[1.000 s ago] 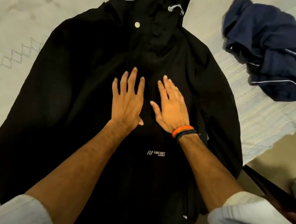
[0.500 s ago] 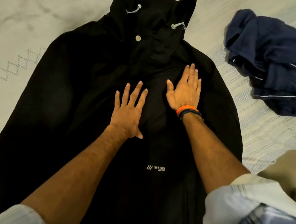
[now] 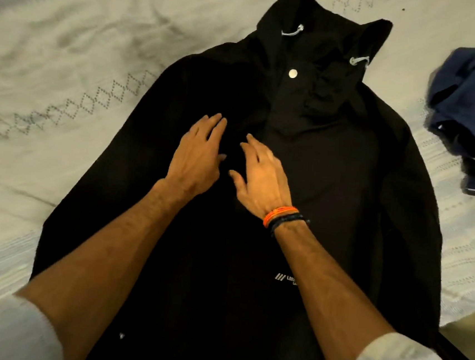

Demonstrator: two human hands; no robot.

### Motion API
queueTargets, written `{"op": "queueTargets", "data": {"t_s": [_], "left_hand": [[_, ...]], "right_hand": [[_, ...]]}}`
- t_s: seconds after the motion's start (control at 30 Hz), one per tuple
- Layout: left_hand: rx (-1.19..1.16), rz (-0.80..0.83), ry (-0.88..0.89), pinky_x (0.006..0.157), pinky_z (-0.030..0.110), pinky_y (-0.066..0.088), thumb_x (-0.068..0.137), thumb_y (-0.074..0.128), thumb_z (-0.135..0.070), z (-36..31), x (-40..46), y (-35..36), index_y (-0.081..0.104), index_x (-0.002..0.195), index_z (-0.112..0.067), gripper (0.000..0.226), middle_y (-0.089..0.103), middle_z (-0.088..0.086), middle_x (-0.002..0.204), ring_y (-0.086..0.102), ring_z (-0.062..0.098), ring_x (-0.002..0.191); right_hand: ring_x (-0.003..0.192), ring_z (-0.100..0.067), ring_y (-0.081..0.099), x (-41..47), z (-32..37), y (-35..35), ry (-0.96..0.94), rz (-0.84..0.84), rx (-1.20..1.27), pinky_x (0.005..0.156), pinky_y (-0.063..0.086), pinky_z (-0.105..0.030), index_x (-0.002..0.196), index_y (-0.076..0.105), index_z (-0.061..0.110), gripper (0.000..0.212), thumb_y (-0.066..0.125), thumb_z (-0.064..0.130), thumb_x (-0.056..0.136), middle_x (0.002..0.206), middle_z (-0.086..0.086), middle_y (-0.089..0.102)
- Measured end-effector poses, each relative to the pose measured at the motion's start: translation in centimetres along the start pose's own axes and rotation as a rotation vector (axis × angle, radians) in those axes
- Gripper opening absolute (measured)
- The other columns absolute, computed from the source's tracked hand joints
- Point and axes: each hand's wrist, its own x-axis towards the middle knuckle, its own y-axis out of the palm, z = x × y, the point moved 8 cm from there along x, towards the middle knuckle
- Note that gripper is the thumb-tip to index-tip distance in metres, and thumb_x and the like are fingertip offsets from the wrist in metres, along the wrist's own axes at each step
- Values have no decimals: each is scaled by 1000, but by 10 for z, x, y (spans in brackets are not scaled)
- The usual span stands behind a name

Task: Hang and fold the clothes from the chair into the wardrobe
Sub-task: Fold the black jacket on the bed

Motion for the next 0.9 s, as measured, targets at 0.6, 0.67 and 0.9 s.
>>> {"op": "queueTargets", "data": {"t_s": [0.6,0.67,0.9], "left_hand": [[270,128,-109,121,58,4,59,89,-48,25,11,-1,-4,156,-9,140,-11,16,163,-6,37,151],[167,46,-89,122,51,11,77,80,-40,12,-25,4,7,156,-10,112,-4,14,164,2,33,151],[65,229,-88,122,50,12,92,61,-44,25,-114,50,5,157,-14,91,-8,10,165,-1,29,152]], "right_hand": [[150,-25,17,-15,4,10,60,-48,-124,124,13,-41,150,32,3,90,75,40,81,163,-12,18],[144,-27,32,-36,9,5,56,-176,-90,119,26,-45,141,46,3,72,72,34,82,157,-13,34],[151,-26,13,-93,11,39,109,121,-83,122,18,-43,152,29,4,81,66,37,88,164,-12,12]]}}
